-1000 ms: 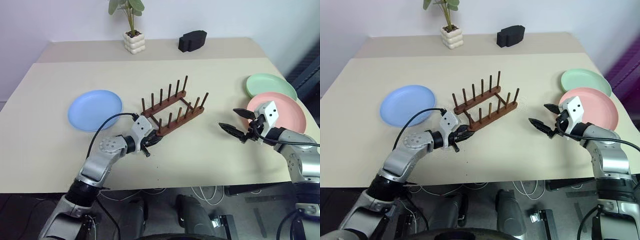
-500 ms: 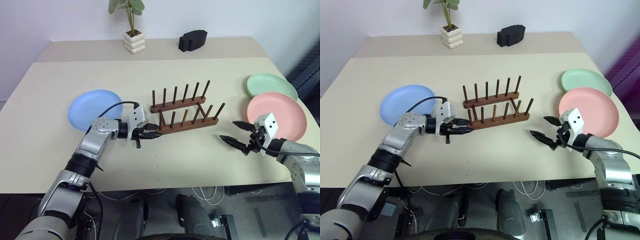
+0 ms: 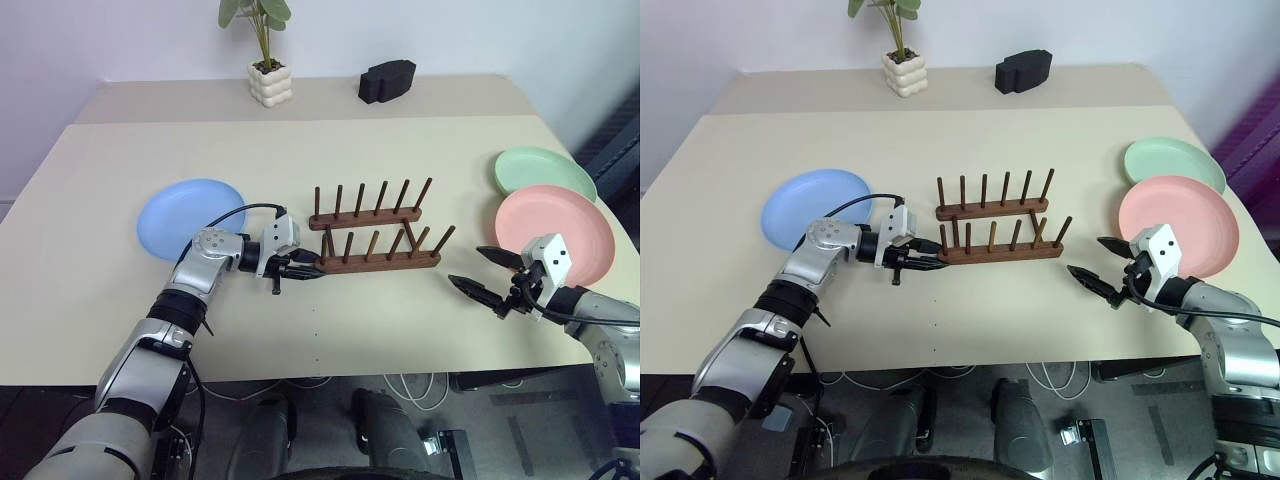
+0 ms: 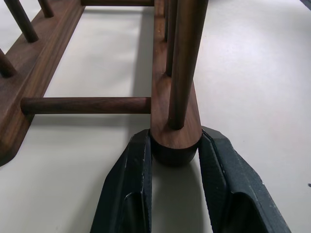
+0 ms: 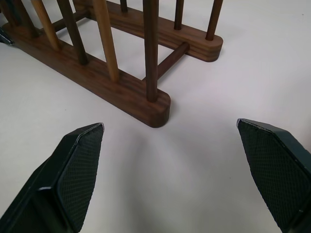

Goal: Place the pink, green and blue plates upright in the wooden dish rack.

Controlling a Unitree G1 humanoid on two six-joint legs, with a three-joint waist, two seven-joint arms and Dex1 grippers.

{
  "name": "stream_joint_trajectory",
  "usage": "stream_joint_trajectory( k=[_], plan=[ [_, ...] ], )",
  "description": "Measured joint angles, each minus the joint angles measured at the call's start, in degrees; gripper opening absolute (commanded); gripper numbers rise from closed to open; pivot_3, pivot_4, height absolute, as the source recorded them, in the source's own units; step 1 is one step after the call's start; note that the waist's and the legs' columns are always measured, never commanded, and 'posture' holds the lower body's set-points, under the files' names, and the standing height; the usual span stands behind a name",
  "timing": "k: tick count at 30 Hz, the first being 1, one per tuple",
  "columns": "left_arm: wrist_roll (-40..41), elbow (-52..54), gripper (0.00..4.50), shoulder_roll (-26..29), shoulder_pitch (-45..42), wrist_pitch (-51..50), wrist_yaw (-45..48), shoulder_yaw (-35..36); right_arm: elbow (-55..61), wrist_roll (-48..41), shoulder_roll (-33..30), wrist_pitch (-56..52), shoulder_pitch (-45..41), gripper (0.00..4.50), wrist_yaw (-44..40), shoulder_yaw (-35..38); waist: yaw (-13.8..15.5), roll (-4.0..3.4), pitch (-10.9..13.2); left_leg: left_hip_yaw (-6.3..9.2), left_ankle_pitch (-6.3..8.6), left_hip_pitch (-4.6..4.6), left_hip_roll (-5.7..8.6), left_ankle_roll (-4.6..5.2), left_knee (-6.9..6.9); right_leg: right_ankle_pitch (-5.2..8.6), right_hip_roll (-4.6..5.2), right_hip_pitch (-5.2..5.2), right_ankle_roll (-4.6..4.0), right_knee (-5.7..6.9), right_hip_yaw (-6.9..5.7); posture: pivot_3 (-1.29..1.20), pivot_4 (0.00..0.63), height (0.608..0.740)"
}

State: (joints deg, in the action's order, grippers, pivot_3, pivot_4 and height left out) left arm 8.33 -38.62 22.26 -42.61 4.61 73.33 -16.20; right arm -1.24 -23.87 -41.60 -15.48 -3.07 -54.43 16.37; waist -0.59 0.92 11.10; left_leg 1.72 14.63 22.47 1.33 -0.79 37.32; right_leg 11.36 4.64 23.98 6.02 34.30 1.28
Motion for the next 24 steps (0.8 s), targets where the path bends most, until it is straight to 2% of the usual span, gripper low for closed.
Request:
stream_joint_trajectory(
  k=[4,8,10,13,18,19,20,24],
  plan=[
    [-0.4,-0.6,4.14,-0.2,-0.2,0.6,-1.2,0.9,0.0,0.0,0.0,0.0,0.0,4.5,0.0,0.0,0.0,0.0,0.0,0.01,0.0,0.0,-0.01,0.0,0.0,0.0,0.0,0.0,0.0,0.0,0.0,0.0,0.15,0.734],
    [-0.4,4.0,4.14,1.5,1.9,-0.7,-3.6,2.7,0.0,0.1,0.0,-0.2,0.0,4.5,-0.5,-0.2,-0.2,0.0,0.0,0.01,0.0,-0.02,-0.03,0.0,-0.01,0.0,0.0,0.0,0.01,0.02,0.0,0.0,0.15,0.734],
    [-0.2,7.6,4.19,2.9,4.2,-2.9,-4.2,3.8,0.0,0.1,-0.2,-0.4,0.0,3.95,-0.8,-0.3,-0.2,0.0,0.0,0.01,0.0,-0.02,-0.05,0.0,-0.01,0.0,-0.01,0.01,0.01,0.03,0.0,0.0,0.15,0.734],
    [0.2,14.2,3.39,5.4,8.5,-7.8,-5.5,5.2,0.0,0.6,-0.8,-0.4,0.2,2.66,-1.5,-0.7,-0.1,0.0,0.0,0.01,0.0,-0.02,-0.08,0.0,0.0,0.0,0.0,0.01,0.01,0.04,0.01,0.0,0.15,0.734],
    [3.3,28.3,0.8,9.4,17.0,-15.9,-5.5,6.3,0.1,2.6,-3.2,-0.5,0.8,0.04,-4.2,-4.4,0.0,-0.01,0.0,0.02,0.0,-0.02,-0.15,0.0,0.0,0.05,0.01,0.01,-0.08,0.04,0.01,0.0,0.15,0.734],
    [4.0,30.5,0.27,9.6,18.0,-17.3,-5.2,6.3,0.4,2.9,-3.4,-0.6,0.9,0.0,-4.8,-5.3,0.1,-0.01,0.0,0.02,0.0,-0.02,-0.15,0.0,0.01,0.09,0.01,0.0,-0.15,0.04,0.01,0.0,0.15,0.734],
    [4.6,32.9,0.03,9.8,19.0,-18.6,-5.1,6.2,1.1,3.1,-3.4,-0.7,0.8,0.0,-5.2,-6.3,0.0,0.0,0.0,0.02,0.0,-0.02,-0.16,0.0,0.02,0.1,0.01,0.0,-0.16,0.04,0.01,0.0,0.15,0.734],
    [4.0,38.3,0.03,8.9,20.5,-20.4,-7.3,4.3,1.7,5.1,-2.8,-0.5,0.1,0.0,-4.8,-10.1,0.0,0.0,0.0,0.02,0.0,-0.03,-0.14,0.0,0.02,0.11,0.01,-0.02,-0.17,0.04,0.01,0.0,0.15,0.734]
  ],
)
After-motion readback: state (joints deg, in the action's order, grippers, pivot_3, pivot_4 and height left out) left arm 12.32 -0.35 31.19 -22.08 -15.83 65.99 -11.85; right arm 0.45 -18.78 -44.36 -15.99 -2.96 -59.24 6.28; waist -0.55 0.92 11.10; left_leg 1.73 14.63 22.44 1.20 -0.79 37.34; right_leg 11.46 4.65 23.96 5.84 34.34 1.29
